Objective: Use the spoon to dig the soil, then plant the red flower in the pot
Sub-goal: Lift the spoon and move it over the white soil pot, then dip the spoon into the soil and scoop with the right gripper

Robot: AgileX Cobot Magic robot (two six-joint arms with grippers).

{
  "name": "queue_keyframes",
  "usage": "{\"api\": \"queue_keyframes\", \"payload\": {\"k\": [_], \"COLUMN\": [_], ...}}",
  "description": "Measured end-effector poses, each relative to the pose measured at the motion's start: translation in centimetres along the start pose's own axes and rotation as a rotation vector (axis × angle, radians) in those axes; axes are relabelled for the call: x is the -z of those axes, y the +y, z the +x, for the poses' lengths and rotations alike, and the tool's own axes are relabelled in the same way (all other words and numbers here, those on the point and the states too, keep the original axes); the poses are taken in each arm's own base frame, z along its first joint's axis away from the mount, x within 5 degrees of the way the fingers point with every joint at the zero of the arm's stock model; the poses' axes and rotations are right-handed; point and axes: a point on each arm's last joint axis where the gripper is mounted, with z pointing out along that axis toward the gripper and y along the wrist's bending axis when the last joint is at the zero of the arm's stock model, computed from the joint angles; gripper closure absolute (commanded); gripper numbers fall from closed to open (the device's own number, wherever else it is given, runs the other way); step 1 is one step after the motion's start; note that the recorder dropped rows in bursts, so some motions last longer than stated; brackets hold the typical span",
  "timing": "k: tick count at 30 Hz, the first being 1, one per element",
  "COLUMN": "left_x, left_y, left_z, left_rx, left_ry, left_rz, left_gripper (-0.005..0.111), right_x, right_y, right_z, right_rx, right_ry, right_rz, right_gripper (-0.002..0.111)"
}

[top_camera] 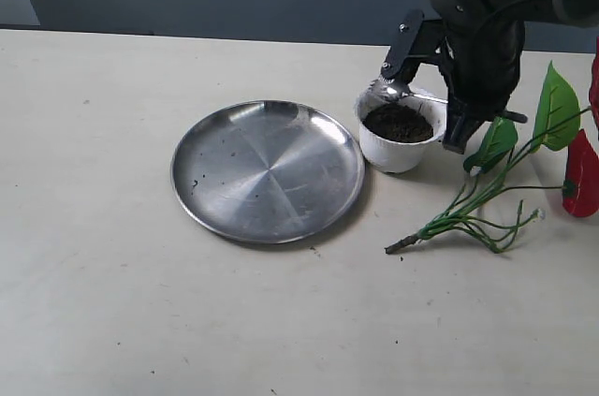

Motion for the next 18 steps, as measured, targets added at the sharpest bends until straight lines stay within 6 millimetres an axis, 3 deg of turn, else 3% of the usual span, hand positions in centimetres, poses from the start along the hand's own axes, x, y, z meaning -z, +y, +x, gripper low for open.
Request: {"api": "queue_keyframes", "payload": {"k": [7,15,18], "left_x": [0.0,0.0,0.0], "left_y": [0.0,0.0,0.0], "left_z": [0.0,0.0,0.0], "left_rx": [0.0,0.0,0.0], "left_ry": [0.0,0.0,0.0], "left_rz": [0.0,0.0,0.0], "left_gripper": [0.106,0.106,0.106], "right_x": [-0.4,-3.0,-3.1], "right_y": [0.5,1.8,2.0], "right_z": [-0.1,-0.7,-0.5], "right_rx": [-0.037,-0.006,-0.005], "right_ry": [0.021,0.117,0.144], "right_rz": [-0.044,-0.102,-0.113], "right_gripper": [0.108,0.108,0.108]}}
